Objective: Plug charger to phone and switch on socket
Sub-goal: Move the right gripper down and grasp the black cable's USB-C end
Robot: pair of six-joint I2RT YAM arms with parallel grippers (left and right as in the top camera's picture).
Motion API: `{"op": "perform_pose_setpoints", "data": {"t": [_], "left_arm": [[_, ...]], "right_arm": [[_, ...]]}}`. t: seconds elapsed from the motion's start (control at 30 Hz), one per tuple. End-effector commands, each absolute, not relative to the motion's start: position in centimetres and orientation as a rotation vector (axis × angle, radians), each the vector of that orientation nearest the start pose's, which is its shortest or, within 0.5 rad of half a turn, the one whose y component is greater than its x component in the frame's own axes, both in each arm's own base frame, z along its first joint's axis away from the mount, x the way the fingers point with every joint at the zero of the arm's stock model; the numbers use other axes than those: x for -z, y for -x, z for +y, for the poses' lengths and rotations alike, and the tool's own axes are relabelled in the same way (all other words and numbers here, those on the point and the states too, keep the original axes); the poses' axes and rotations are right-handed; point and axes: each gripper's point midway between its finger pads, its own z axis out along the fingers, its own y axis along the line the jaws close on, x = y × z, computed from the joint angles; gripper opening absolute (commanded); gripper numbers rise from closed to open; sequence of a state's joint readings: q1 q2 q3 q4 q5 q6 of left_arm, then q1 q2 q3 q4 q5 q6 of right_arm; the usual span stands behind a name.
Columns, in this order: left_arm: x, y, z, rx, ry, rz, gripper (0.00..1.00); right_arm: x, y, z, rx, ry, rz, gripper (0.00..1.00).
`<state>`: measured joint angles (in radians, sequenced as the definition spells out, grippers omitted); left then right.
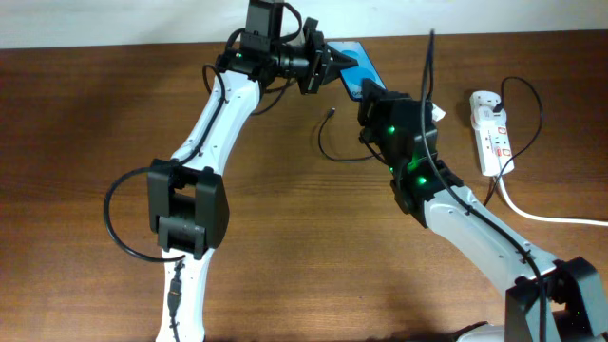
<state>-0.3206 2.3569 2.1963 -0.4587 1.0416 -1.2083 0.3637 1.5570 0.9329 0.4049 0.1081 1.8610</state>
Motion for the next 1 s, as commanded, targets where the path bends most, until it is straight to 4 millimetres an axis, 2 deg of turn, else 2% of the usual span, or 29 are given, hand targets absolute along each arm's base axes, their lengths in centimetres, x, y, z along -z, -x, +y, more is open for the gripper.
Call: {"op": "perform_pose_setpoints", "data": {"t": [0.0, 0.1, 0.17, 0.27, 0.33, 0.37, 0.4, 0.43, 0.47, 0.5, 0.53, 0.57, 0.6, 0.67, 0.7, 0.77, 0.8, 0.9, 0.97], "left_arm": [[-23.1, -51.3, -33.0, 1.879, 0.369, 2.512, 0.00], [-23.1, -51.3, -32.9, 1.875, 0.373, 2.511, 0.00], [-23.1, -51.6, -32.5, 1.869, 0.382, 2.505, 0.00], [-23.1, -52.8, -30.6, 1.857, 0.413, 2.479, 0.00], [-23.1, -54.0, -28.3, 1.824, 0.392, 2.439, 0.00], [-22.9, -54.3, -27.4, 1.808, 0.394, 2.435, 0.00], [-22.2, -54.6, -25.5, 1.770, 0.404, 2.445, 0.00], [-21.1, -54.4, -23.7, 1.726, 0.418, 2.478, 0.00], [-20.2, -54.1, -22.1, 1.698, 0.454, 2.515, 0.00], [-19.3, -53.8, -19.9, 1.662, 0.459, 2.536, 0.00], [-19.3, -53.5, -18.7, 1.674, 0.417, 2.531, 0.00], [-19.7, -53.1, -17.2, 1.713, 0.339, 2.502, 0.00], [-19.8, -52.9, -15.3, 1.728, 0.343, 2.485, 0.00], [-19.6, -53.2, -12.8, 1.709, 0.381, 2.468, 0.00], [-19.5, -53.2, -12.0, 1.708, 0.414, 2.469, 0.00], [-19.4, -53.2, -10.5, 1.704, 0.469, 2.464, 0.00], [-19.4, -53.2, -10.5, 1.703, 0.469, 2.465, 0.00], [-19.4, -53.2, -10.5, 1.704, 0.469, 2.464, 0.00], [-19.4, -53.2, -10.5, 1.704, 0.470, 2.464, 0.00]], "right_arm": [[-23.3, -45.9, 17.9, -1.438, -1.361, 1.543, 0.04], [-23.3, -45.9, 17.9, -1.437, -1.361, 1.542, 0.05], [-23.3, -45.9, 17.9, -1.436, -1.362, 1.541, 0.28], [-22.4, -45.8, 17.6, -1.401, -1.385, 1.569, 0.46], [-20.8, -45.5, 16.8, -1.282, -1.386, 1.616, 0.61], [-20.2, -45.6, 15.6, -1.144, -1.313, 1.648, 0.62], [-19.8, -45.6, 15.0, -1.018, -1.158, 1.728, 0.66], [-19.3, -45.6, 14.5, -0.851, -0.928, 1.837, 0.87], [-18.5, -45.5, 13.8, -0.740, -0.820, 1.902, 0.95], [-17.3, -45.0, 13.2, -0.672, -0.771, 1.972, 0.98], [-16.1, -44.3, 13.2, -0.604, -0.620, 2.076, 0.98], [-14.7, -43.0, 14.3, -0.555, -0.350, 2.206, 0.98], [-13.8, -41.8, 15.7, -0.599, -0.208, 2.276, 0.98], [-13.3, -40.9, 15.9, -0.640, -0.199, 2.403, 0.98], [-13.8, -41.1, 15.7, -0.633, -0.156, 2.466, 0.98], [-15.5, -43.7, 16.7, -0.568, -0.077, 2.686, 0.98], [-15.1, -44.6, 17.1, -0.574, -0.082, 2.717, 0.98], [-14.2, -48.1, 20.5, -0.781, -0.012, 2.645, 0.98], [-13.8, -49.4, 21.0, -0.799, 0.001, 2.599, 0.98]]}}
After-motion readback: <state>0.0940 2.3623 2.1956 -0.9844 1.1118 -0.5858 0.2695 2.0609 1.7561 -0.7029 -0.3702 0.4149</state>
